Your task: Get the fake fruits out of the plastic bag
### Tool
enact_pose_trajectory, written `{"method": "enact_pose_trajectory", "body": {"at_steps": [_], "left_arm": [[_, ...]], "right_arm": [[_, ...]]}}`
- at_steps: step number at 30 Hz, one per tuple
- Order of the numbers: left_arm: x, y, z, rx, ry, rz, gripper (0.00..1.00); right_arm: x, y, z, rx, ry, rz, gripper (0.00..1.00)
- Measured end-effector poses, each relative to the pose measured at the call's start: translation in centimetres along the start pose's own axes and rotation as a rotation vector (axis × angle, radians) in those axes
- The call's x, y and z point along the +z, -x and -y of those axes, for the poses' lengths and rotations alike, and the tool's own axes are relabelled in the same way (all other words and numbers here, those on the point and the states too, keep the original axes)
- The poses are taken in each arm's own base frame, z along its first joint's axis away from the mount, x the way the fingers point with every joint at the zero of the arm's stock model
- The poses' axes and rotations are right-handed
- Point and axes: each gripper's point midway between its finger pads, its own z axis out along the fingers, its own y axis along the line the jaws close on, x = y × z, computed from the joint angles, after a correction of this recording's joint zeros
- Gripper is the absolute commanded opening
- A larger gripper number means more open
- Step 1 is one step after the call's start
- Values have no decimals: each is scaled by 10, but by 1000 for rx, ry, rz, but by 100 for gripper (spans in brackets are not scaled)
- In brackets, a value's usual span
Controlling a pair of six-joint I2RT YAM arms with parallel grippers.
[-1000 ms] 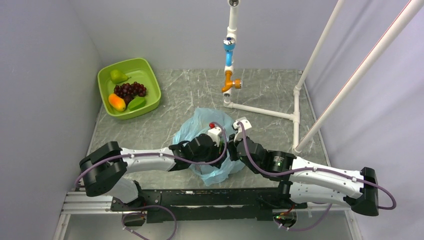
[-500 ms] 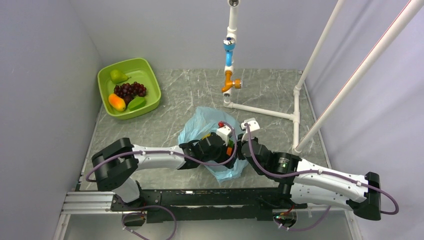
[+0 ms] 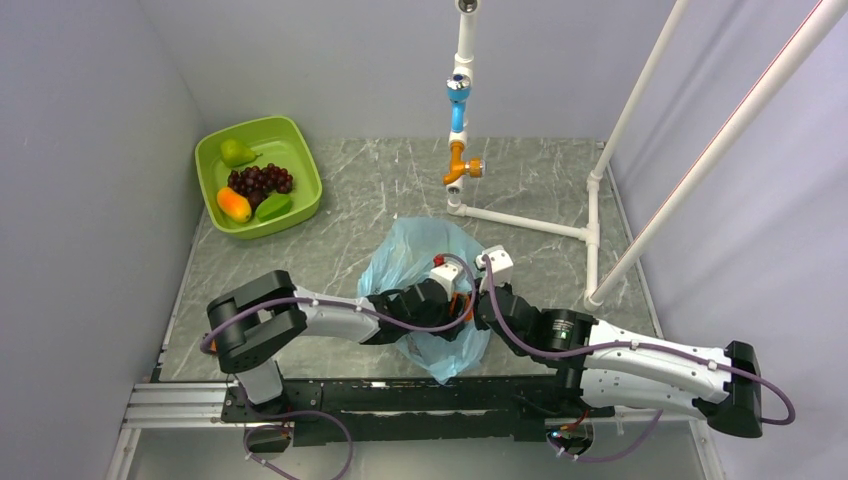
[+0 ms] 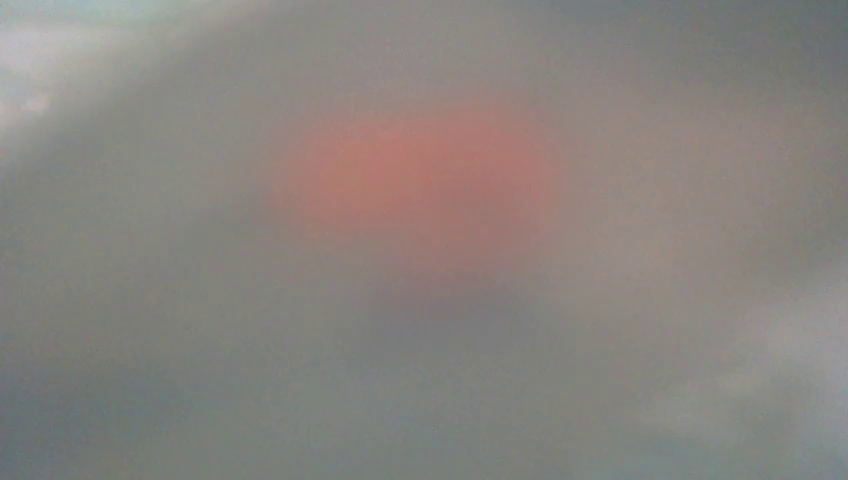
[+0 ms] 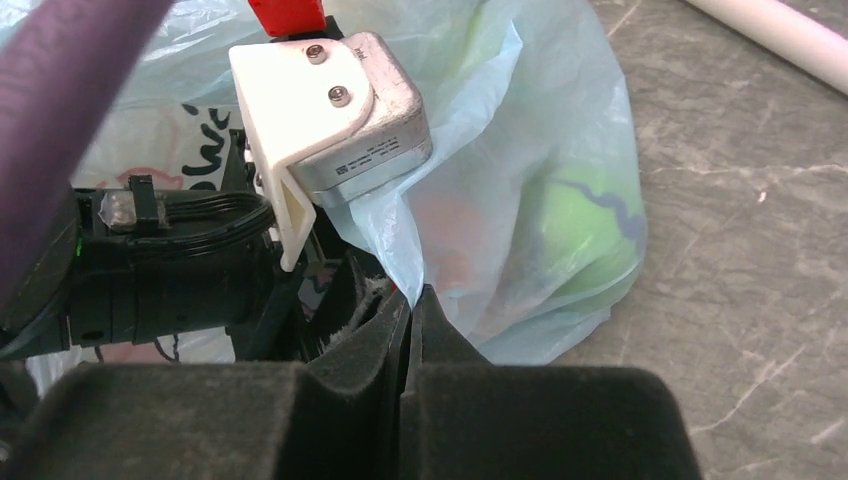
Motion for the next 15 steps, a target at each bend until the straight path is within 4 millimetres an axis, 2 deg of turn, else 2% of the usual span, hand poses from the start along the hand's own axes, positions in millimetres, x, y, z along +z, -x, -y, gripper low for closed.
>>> {"method": "enact_pose_trajectory", "body": {"at_steps": [4,8,9,12,15], "left_arm": [[-12,-10,-6,-19,-2,0,51],[-37,-20,-16,-33,-6,6,53],[-45,-21,-17,-35,-11,12,57],[-62,-14,-15,-46,-30,36,80],[-75,-3,-8,-58,-61,74,87]], "right_arm": [[-1,0,-5,6,21,-3,0],[-2,5,-9,25,40,15,0],[-2,6,-9,29,45,19,0],[-3,6,-10,33,49,17,0],[-4,4,-13,40,73,12,0]]}}
